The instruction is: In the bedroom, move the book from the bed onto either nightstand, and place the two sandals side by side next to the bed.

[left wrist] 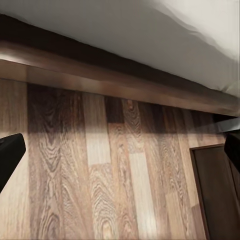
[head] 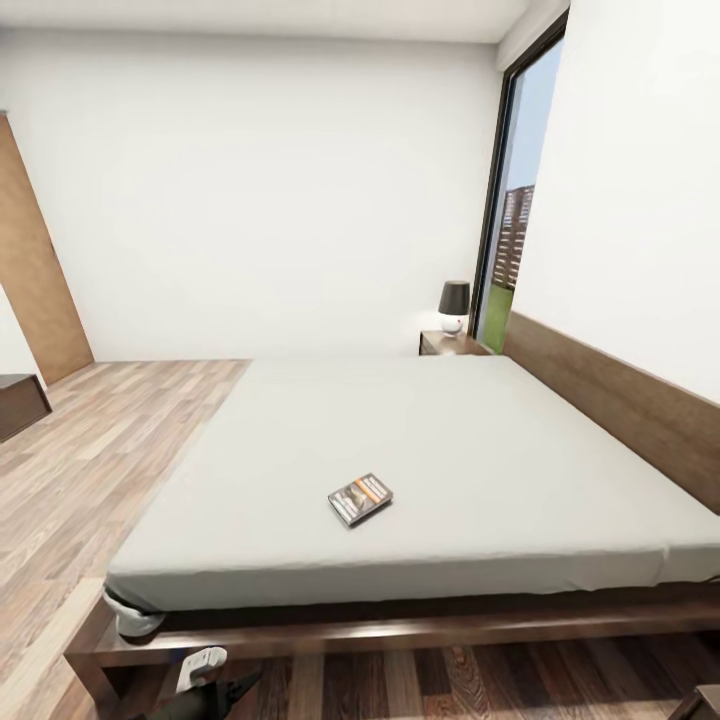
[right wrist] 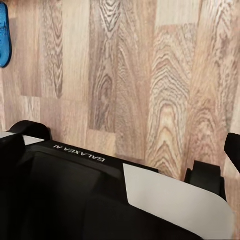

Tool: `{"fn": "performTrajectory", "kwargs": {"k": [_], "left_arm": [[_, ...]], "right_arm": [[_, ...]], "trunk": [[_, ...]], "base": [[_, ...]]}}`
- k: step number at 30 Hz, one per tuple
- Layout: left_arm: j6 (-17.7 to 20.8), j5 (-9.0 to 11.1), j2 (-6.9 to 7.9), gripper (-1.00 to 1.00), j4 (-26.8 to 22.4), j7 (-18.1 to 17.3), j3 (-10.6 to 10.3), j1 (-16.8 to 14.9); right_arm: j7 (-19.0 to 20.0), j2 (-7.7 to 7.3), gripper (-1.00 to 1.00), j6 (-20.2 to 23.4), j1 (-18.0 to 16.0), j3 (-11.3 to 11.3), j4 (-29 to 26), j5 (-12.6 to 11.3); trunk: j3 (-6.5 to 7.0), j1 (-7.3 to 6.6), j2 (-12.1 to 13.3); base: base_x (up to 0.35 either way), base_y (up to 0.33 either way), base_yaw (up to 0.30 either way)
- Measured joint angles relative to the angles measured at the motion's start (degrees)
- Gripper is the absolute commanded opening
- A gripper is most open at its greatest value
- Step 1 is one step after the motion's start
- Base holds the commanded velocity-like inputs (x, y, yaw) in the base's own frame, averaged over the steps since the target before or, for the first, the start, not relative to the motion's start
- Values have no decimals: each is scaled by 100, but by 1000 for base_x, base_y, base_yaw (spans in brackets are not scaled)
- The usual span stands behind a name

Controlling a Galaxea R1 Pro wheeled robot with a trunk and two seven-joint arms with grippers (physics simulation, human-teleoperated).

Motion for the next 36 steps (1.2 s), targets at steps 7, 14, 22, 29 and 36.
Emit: {"fn": "performTrajectory", "kwargs": {"k": [7, 14, 22, 29, 36], "left_arm": [[0, 0, 0, 100, 0, 5, 0, -4], [0, 0, 0, 100, 0, 12, 0, -1], [0, 3, 3, 100, 0, 13, 1, -1], [0, 3, 0, 100, 0, 21, 0, -1], [0, 1, 0, 100, 0, 22, 0, -2]], "right_arm": [[0, 0, 100, 0, 0, 0, 3, 1], [0, 0, 100, 0, 0, 0, 1, 0], [0, 0, 100, 0, 0, 0, 0, 0], [0, 0, 100, 0, 0, 0, 1, 0], [4, -1, 100, 5, 0, 6, 2, 0]], "trunk": [[126, -154, 281], [251, -308, 562], [395, -483, 883], [521, -637, 1164], [647, -791, 1444]], "base": [[0, 0, 0], [0, 0, 0], [0, 0, 0], [0, 0, 0], [0, 0, 0]]}}
